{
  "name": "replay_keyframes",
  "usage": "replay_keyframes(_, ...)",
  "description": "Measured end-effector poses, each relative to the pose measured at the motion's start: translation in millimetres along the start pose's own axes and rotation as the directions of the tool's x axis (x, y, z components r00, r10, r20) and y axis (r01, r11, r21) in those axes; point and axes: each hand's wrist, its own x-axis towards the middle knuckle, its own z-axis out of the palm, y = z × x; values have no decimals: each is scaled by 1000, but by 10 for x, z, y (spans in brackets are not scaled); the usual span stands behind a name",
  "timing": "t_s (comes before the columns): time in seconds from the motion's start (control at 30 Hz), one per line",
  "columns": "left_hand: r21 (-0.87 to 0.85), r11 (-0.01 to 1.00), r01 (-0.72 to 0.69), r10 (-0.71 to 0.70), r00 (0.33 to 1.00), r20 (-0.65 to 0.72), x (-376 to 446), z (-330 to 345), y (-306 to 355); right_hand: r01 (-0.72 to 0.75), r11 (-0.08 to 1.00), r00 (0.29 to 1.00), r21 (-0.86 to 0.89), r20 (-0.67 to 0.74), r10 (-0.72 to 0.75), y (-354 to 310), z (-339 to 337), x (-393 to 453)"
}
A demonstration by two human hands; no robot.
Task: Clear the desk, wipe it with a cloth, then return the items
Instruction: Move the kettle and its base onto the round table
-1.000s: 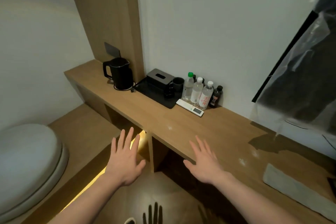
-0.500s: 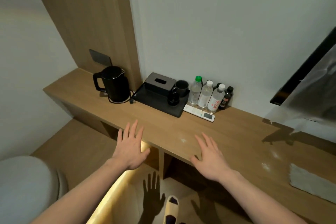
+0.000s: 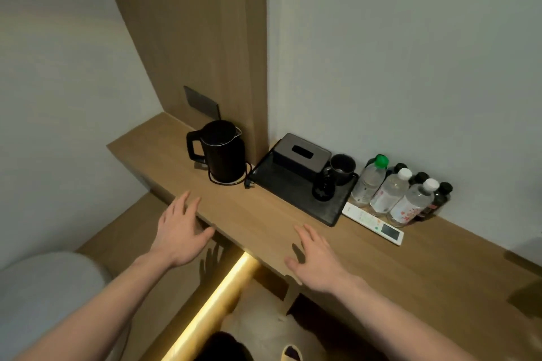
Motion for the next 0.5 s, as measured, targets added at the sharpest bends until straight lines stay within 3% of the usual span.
replay_keyframes(0.3,-465,876,131,-187,979,-76,1796,-544,-542,-102,994,995,30,-14,103,-512,9,927)
replay_keyframes(0.5,-576,802,157,-124,988,98,2887,-587,-931,-297,943,951,152,-35,306,-1050,247,1676)
